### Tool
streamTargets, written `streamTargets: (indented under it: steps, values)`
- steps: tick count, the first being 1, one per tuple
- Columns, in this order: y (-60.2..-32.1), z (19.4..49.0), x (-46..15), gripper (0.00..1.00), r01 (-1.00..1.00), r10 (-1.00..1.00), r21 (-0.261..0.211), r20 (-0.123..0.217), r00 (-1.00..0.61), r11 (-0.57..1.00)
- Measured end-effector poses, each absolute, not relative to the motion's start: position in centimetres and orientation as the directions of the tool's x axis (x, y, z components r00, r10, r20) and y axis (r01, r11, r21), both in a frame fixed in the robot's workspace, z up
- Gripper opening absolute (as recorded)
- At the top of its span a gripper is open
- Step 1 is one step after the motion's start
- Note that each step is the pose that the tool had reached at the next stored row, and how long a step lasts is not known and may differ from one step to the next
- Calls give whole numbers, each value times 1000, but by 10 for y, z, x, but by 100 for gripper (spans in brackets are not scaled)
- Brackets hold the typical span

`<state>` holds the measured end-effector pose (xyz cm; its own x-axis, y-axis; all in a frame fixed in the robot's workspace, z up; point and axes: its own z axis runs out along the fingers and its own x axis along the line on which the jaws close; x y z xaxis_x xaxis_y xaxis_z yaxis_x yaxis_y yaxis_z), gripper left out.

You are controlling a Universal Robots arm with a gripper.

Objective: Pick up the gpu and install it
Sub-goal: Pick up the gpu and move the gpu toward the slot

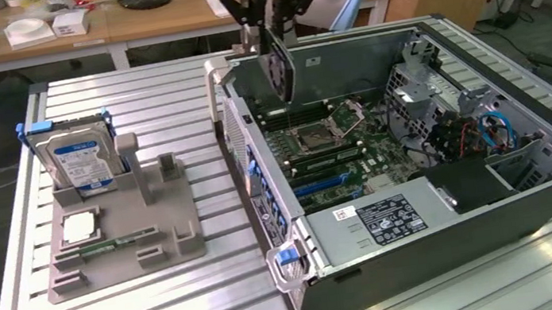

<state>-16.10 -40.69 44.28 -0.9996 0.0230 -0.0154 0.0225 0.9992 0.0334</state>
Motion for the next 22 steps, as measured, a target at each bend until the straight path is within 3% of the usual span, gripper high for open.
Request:
streamTargets:
  steps: [22]
  values:
    - [-407, 442, -65, 26, 22, 23, 33, -15, -1000, 999]
